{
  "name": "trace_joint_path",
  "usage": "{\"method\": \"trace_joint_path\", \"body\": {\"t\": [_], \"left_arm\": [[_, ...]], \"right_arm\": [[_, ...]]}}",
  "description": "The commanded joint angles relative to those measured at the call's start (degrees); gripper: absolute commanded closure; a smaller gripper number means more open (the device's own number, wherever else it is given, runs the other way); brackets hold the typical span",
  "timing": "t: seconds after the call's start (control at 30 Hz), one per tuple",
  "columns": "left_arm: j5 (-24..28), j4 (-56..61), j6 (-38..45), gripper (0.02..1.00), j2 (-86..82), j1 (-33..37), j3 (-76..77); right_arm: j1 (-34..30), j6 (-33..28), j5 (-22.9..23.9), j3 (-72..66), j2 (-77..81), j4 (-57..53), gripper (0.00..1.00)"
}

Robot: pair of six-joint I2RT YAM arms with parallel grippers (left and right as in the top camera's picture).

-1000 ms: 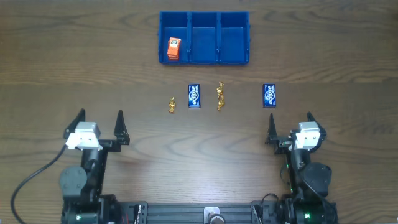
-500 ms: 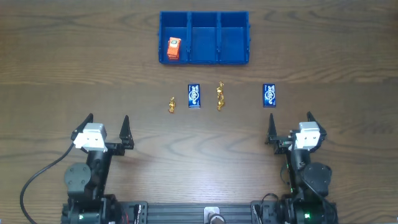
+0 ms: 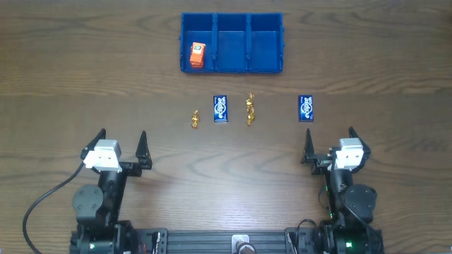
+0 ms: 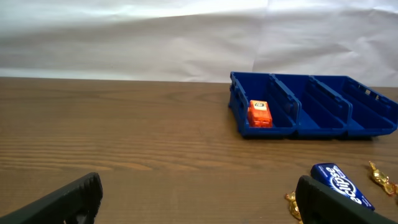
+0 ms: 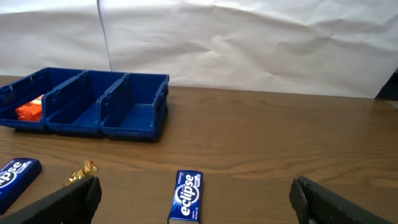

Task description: Sort Candies Into Trays

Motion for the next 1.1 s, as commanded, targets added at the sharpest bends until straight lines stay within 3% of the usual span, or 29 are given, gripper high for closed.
{"method": "trace_joint_path", "body": {"t": [0.03, 0.3, 0.43, 0.53, 0.7, 0.83, 1.1], "left_arm": [[1.42, -2.12, 0.81, 0.020, -0.48, 0.44, -0.94], [1.42, -2.12, 0.81, 0.020, -0.48, 0.44, -0.94], [1.42, -2.12, 0.81, 0.020, -0.48, 0.44, -0.94], [1.42, -2.12, 0.81, 0.020, -0.48, 0.44, -0.94], [1.42, -2.12, 0.81, 0.020, -0.48, 0.44, -0.94], [1.42, -2.12, 0.83, 0.020, -0.48, 0.44, -0.94], [1.42, -2.12, 0.81, 0.020, -0.48, 0.44, -0.94]], "right_arm": [[-0.17, -0.66, -3.26, -0.42, -0.31, 0.15, 0.003], [-0.17, 0.00, -4.59, -0.42, -0.31, 0.94, 0.003], [-0.20, 8.63, -3.48, 0.13, 0.39, 0.42, 0.003], [-0.20, 9.49, -3.50, 4.63, 6.01, -0.76, 0.005], [-0.20, 9.22, -2.95, 22.71, 26.91, -10.12, 0.003], [-0.20, 9.14, 1.09, 39.21, 46.34, -22.60, 0.003], [-0.17, 6.69, 1.20, 64.02, 80.11, -44.02, 0.003]]}}
